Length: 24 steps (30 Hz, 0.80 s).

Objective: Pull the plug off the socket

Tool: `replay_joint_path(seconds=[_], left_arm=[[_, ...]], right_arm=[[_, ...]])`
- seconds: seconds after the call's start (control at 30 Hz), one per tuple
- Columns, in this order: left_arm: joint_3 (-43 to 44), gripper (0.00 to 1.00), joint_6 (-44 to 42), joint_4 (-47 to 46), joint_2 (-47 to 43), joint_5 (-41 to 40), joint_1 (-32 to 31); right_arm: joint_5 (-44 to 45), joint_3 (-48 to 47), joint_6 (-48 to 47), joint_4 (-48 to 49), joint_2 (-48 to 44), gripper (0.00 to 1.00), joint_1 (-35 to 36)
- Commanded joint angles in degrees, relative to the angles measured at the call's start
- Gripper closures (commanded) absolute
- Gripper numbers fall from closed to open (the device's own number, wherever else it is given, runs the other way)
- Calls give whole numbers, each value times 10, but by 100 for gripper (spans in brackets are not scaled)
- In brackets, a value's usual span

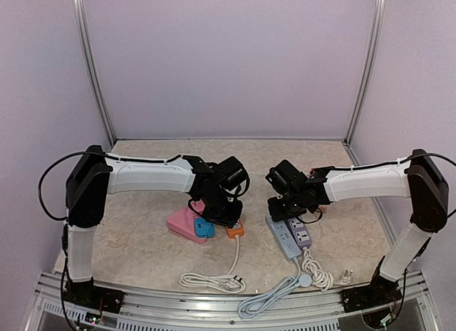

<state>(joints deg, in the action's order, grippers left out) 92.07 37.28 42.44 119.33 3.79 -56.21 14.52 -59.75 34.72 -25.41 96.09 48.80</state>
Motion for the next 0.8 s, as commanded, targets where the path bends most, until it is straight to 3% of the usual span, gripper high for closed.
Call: replay_joint_path(seconds=[0.0, 0.37, 0.77], left_arm=[[-17, 97, 2, -21, -14, -20, 40], [29, 97, -21, -15, 16, -15, 85], [68, 97, -7, -10, 30, 4, 15]], right_arm=[[-3, -13, 5, -3, 6, 72, 8], [-6, -3, 4, 3, 2, 73, 7], [-26, 5, 5, 15, -2, 76, 19]])
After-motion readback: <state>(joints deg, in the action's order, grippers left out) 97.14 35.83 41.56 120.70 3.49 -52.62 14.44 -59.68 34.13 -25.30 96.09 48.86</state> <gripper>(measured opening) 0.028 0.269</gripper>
